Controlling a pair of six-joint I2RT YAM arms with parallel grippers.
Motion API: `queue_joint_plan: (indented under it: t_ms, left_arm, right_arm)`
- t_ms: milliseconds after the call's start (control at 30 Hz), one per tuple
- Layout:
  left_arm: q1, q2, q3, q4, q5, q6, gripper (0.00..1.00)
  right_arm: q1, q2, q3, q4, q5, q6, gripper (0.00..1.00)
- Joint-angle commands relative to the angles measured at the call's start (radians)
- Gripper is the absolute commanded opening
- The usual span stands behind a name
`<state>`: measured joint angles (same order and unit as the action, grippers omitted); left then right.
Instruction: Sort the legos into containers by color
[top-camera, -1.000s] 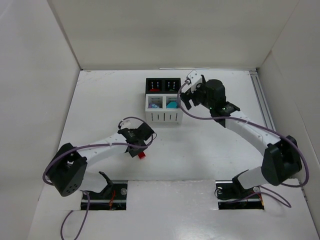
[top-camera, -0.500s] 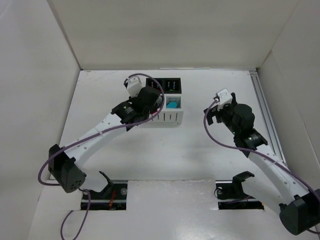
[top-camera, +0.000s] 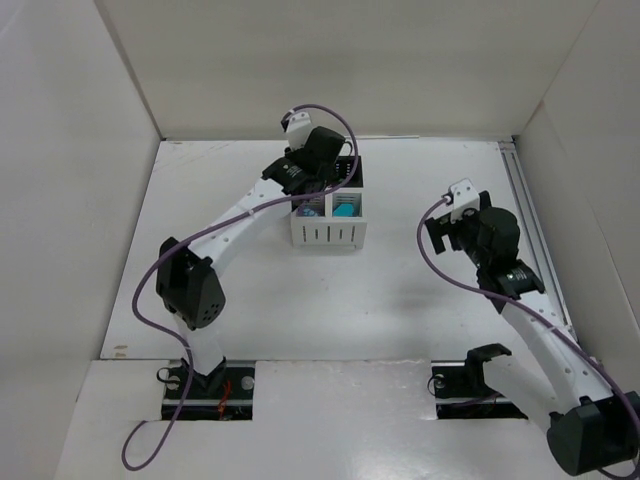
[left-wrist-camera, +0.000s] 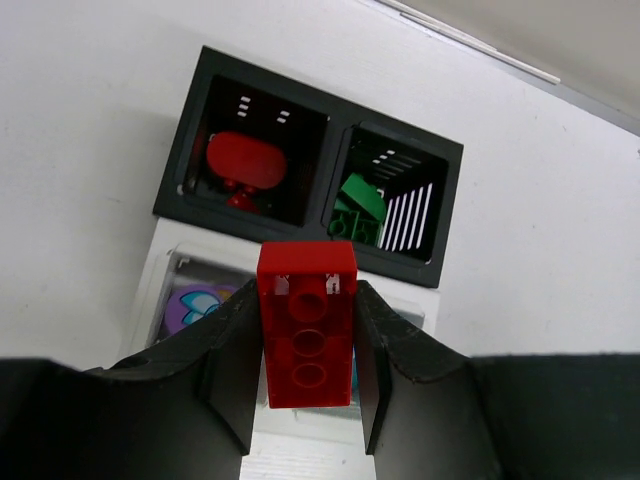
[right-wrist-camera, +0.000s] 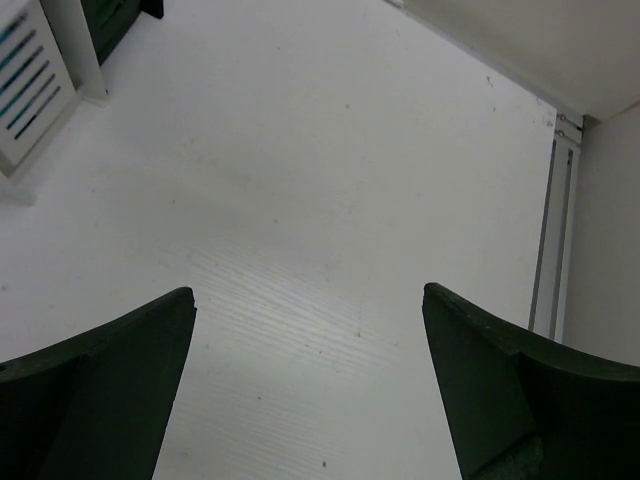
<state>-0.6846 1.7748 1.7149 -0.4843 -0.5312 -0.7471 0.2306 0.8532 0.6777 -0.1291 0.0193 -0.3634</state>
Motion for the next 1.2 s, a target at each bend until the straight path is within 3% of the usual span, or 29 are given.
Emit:
queue_joint_plan:
  t_ms: [0,500,1167]
  left_arm:
    - [0.010,0.024,0.109,-0.002,0.007,0.048,0.14]
    - [0.028,0.084,0.150,0.016,0.034,0.038,0.14]
    - [0.160,0.238,0.284,0.062,0.016,0.152,0.14]
  right_arm:
    - [-0.028,0.030,0.025,-0.010,-0.038,-0.020,1.00]
    - [-0.088,0.075,0.025,-0.010,-0.136,-0.039,1.00]
    - [-0.097,0.084,0.034,-0.001,-0.170,-0.048,1.00]
